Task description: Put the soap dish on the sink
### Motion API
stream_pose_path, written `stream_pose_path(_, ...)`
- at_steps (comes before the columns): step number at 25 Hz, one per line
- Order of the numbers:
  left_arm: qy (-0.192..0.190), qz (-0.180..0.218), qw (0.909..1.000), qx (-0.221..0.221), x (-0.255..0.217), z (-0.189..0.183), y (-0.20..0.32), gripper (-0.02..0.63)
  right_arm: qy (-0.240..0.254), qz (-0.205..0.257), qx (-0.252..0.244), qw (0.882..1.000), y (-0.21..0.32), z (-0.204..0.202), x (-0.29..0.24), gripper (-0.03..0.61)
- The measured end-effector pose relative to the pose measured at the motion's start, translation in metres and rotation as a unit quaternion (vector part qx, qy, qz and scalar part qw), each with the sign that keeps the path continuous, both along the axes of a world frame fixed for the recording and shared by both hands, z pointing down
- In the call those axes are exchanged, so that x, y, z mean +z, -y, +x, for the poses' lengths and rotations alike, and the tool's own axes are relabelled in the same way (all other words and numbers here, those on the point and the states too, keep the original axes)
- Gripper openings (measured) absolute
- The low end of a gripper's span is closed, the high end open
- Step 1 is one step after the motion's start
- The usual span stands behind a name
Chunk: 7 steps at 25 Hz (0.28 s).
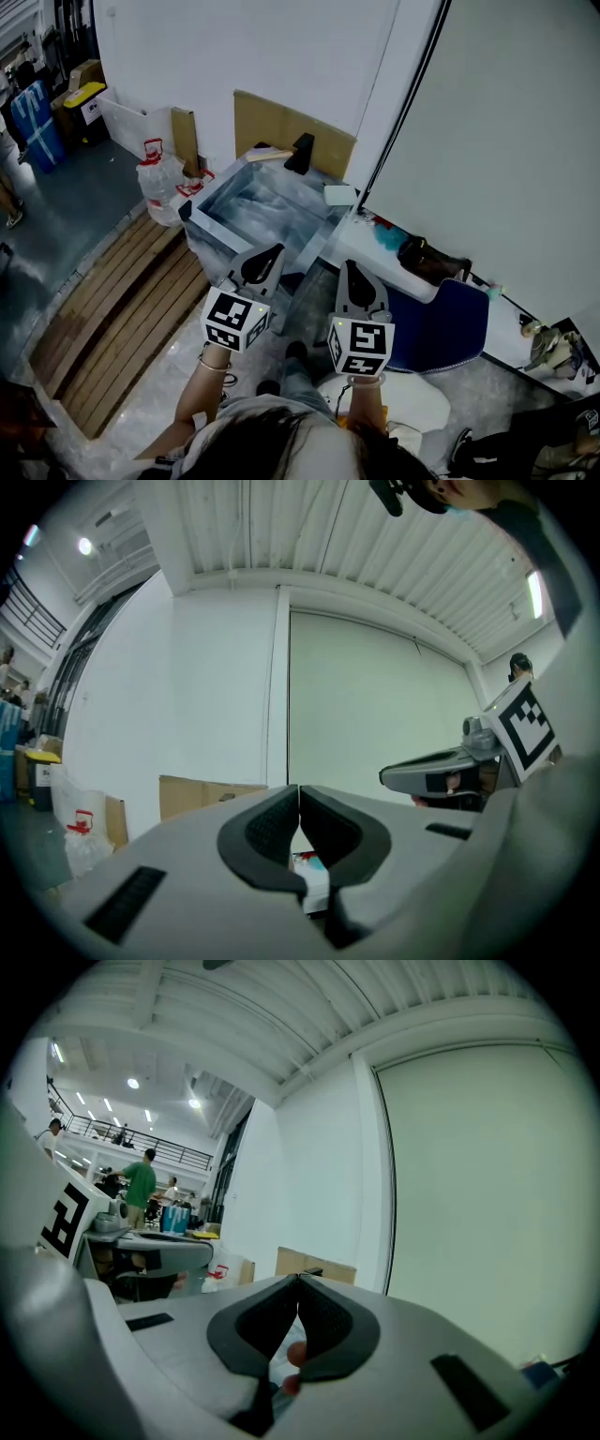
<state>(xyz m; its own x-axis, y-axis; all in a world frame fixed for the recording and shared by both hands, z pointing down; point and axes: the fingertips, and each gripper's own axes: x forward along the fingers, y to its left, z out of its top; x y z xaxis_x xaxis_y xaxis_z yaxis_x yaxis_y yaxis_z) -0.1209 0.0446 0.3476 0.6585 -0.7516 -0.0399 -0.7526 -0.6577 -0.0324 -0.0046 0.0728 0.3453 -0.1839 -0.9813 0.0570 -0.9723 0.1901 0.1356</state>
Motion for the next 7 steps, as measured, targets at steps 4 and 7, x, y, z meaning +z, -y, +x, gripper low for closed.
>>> stream_pose_path(4,-0.006,-0.006,1.0,-0.005,0.0022,0.0019,0.0022,0.009,-0.002,-0.005,-0.005,1.0,0.0016,0.0,0.0033,0.025)
stream_pose_path(7,-0.013,-0.013,0.9998,-0.009,0.0065,0.0046,0.0037,0.009,-0.004,-0.008,-0.009,1.0,0.0031,0.001,0.0068,0.025)
